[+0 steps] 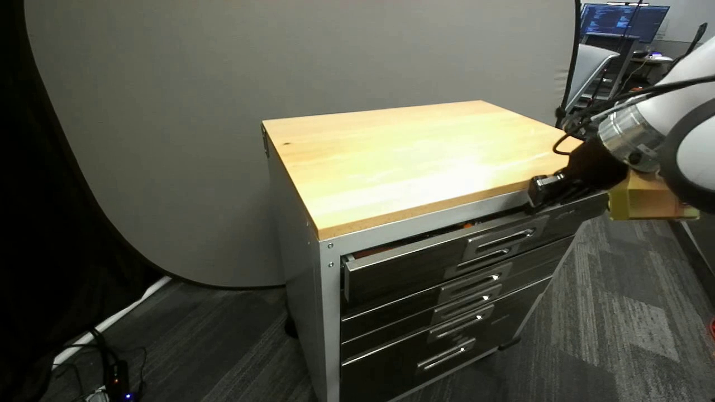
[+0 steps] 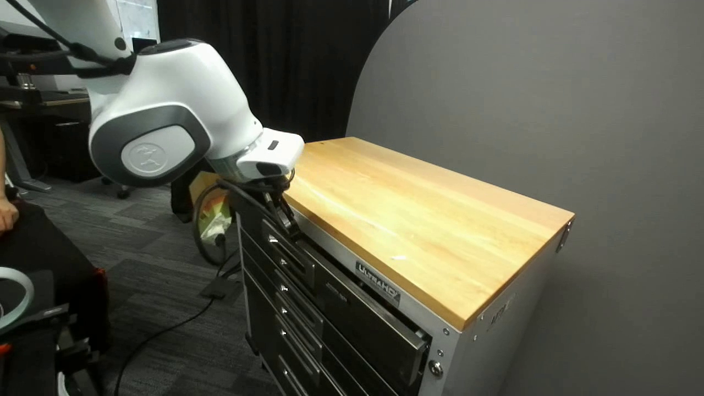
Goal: Put the screwdriver into the top drawer.
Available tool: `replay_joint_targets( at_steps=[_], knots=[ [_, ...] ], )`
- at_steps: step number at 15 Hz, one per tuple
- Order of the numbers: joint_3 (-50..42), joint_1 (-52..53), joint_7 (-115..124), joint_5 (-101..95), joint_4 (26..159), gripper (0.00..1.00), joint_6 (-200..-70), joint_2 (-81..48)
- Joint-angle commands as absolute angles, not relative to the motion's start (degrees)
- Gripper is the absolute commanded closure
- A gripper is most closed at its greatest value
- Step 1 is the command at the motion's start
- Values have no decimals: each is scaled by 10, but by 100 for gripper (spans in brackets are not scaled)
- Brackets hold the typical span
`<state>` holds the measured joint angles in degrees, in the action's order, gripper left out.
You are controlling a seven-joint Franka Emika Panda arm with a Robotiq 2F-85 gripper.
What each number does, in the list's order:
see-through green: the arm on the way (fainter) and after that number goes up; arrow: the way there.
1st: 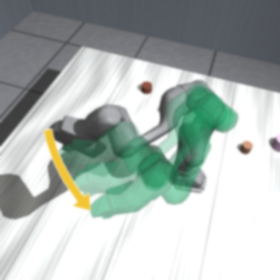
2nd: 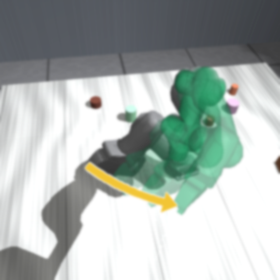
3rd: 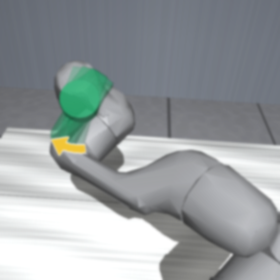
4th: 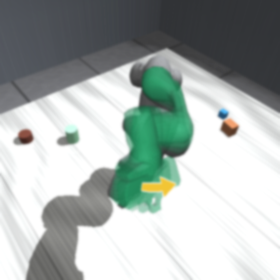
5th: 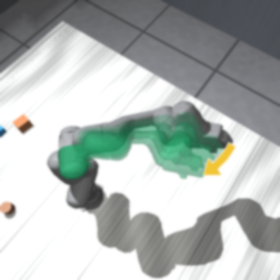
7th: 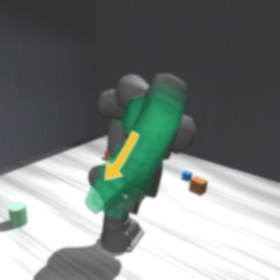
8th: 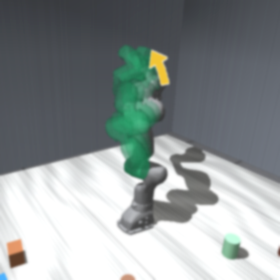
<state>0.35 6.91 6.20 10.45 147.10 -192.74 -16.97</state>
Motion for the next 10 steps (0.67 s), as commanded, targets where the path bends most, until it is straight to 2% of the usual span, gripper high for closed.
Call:
replay_joint_targets(
  at_steps=[1, 5, 8, 9, 10],
  knots=[
    [66, 41, 85, 88, 1446, 92, -1944, -159],
    [95, 16, 82, 85, 1457, 92, -1941, -137],
    [95, 1, 55, 69, 1477, 90, -1884, -86],
    [89, 2, 46, 65, 1482, 85, -1865, -68],
    [87, 0, 35, 57, 1486, 64, -1830, -43]
  ],
)
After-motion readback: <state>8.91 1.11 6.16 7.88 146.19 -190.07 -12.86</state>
